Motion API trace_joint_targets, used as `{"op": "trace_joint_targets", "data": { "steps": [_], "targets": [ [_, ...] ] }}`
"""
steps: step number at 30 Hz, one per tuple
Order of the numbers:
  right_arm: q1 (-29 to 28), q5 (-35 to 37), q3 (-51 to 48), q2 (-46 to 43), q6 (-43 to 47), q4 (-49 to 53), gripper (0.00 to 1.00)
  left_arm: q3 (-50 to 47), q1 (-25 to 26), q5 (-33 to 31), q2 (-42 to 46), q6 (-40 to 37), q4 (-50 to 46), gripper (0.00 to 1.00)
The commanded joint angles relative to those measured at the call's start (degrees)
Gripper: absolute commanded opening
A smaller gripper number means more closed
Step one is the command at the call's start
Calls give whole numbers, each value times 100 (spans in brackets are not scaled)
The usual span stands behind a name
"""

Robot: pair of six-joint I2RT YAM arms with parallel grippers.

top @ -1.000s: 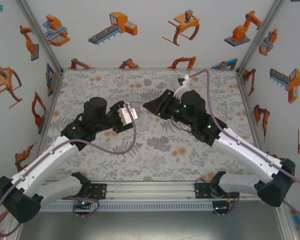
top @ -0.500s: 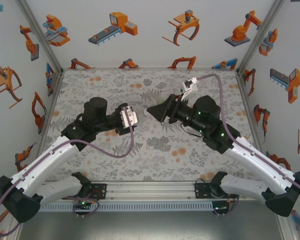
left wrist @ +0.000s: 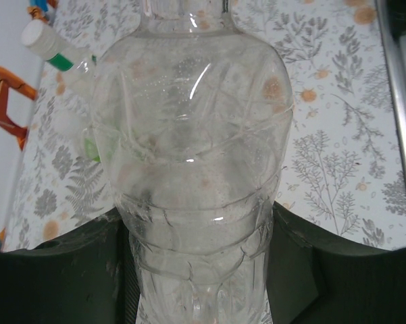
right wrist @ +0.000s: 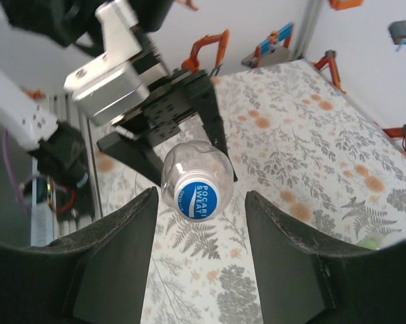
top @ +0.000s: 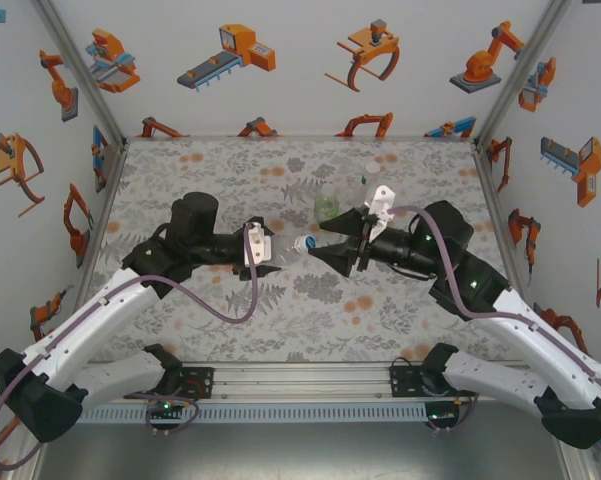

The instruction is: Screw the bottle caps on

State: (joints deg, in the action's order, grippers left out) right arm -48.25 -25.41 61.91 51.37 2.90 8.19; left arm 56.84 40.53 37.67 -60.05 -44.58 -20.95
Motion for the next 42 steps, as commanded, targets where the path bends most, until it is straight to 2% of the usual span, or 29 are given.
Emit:
{"op": "trace_joint_targets", "data": {
  "steps": [1,3,9,17,30,35,42],
  "targets": [
    [-33,-993,419,178,1342,890,53,274,54,521,-108,-261,-387,0],
    [-35,-1184,482,233,1664,1101,53,306,53,547,-129,-281,-450,0],
    [-32,-1169,589,362,2093,1226,52,341,69,580,-175,-340,-552,0],
    [-38,-1185,735,619,2189,1221,48,381,78,582,-241,-367,-622,0],
    [-39,-1053,647,590,2189,1162,32,407,79,572,-268,-369,-665,0],
    [-40,-904,610,592,2164,1138,19,395,86,457,-239,-363,-648,0],
    [-35,-394,488,642,1348,585,7,364,81,14,-210,-222,-490,0]
  ]
}}
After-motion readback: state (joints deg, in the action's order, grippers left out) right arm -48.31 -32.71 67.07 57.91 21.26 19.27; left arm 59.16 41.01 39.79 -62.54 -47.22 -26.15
